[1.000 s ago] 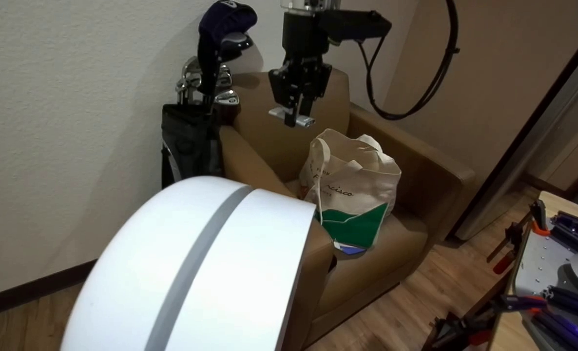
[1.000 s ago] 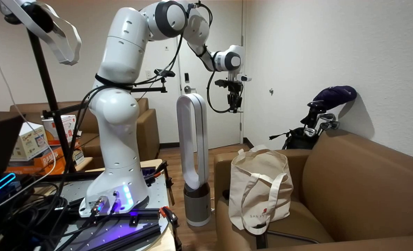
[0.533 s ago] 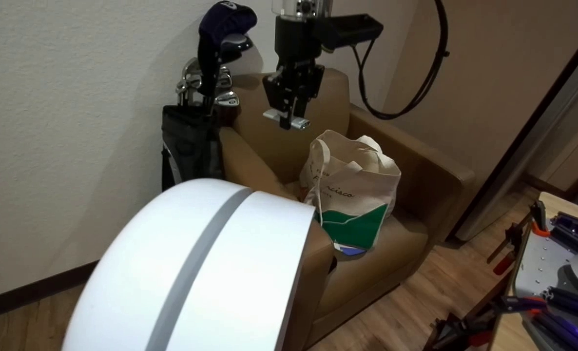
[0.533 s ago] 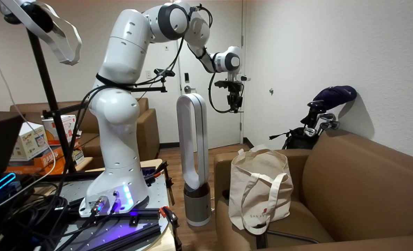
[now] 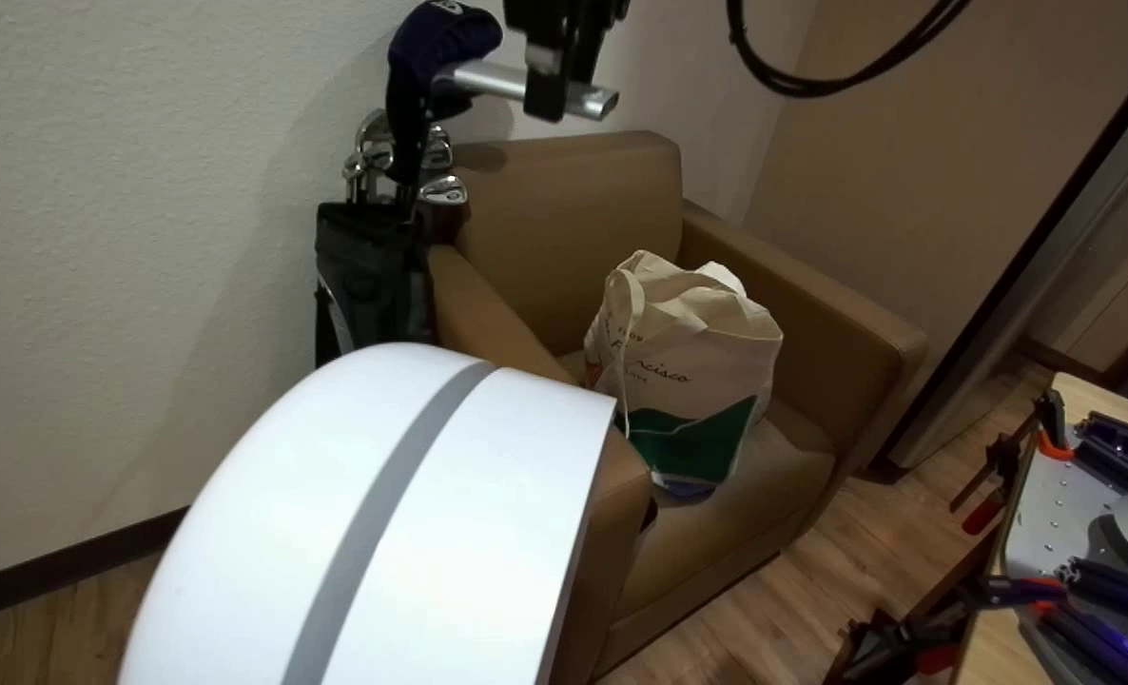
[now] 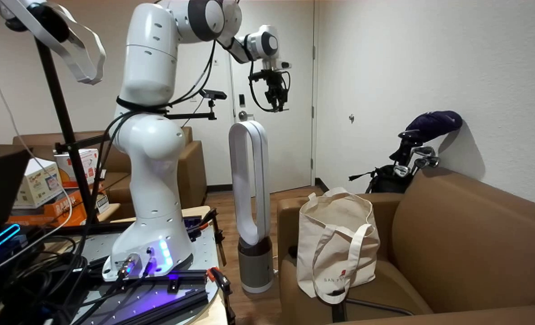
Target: Put the power bank on the white thing and the sock in the bag
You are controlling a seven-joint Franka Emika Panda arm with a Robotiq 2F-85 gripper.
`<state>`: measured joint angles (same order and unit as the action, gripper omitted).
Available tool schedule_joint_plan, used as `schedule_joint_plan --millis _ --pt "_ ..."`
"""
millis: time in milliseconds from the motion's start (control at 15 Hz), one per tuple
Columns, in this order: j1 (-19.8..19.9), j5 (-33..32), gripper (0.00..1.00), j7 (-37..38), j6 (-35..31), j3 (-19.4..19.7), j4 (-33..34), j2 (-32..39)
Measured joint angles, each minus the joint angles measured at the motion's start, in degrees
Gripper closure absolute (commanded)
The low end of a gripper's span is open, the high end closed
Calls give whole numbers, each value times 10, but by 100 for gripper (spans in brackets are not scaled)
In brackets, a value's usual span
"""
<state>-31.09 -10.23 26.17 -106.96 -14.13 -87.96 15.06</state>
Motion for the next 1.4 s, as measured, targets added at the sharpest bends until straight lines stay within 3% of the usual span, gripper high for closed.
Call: schedule_joint_plan --millis 267,333,600,800,1067,1400 --pt "-2 -2 62 -4 -4 -18 -22 -51" --pt "-1 -2 87 -7 -5 -17 -26 -53" --pt "2 -1 87 -9 -8 -23 -29 -46" --pt "-1 24 87 -9 -8 -49 -28 -33" --pt "-18 53 87 -7 -8 -74 -21 -17" --pt "-46 56 87 11 -10 -78 -21 -12"
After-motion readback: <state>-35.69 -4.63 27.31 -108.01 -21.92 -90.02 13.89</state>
